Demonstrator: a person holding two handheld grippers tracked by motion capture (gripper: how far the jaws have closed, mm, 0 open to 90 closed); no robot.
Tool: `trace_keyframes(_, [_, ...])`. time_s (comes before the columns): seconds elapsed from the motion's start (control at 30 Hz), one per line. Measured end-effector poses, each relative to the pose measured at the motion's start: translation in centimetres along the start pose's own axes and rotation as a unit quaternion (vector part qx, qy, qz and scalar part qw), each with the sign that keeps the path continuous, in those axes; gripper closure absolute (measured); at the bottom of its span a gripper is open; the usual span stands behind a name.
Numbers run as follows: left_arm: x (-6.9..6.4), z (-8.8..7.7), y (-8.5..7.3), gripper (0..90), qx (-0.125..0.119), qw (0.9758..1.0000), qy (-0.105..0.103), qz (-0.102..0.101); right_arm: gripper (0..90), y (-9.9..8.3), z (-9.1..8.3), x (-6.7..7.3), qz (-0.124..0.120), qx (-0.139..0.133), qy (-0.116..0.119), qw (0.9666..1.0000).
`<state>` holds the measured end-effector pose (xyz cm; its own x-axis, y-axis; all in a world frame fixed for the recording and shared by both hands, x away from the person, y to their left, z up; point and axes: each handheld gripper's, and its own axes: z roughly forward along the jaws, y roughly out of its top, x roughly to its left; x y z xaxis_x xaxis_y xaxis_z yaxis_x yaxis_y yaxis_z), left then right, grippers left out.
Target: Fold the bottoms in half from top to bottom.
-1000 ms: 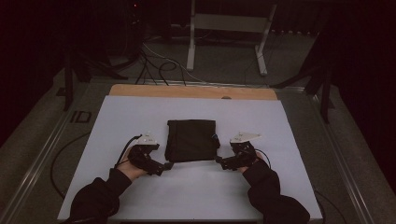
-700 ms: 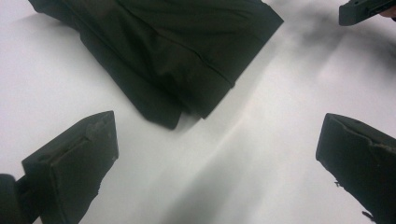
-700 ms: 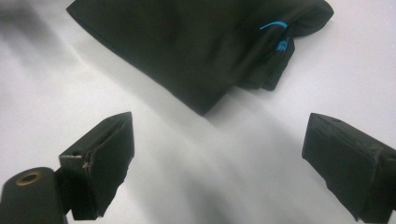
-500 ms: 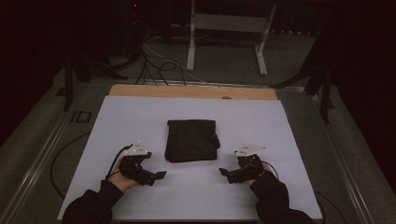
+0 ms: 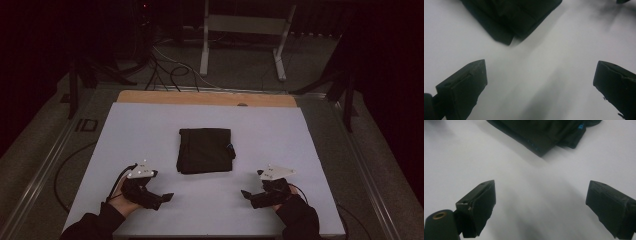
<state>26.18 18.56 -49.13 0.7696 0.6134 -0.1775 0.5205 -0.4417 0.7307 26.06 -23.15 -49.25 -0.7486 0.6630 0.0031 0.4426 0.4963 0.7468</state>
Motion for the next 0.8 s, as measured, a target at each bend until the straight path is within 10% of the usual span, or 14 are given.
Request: trace_keyframes(0.8, [-0.2,-1.7,-1.7,0.0,-0.016,0.9997,-0.001,-0.017,9.7,-3.2,-3.3,-1.3,0.017,-0.001,-0.007,0.9998])
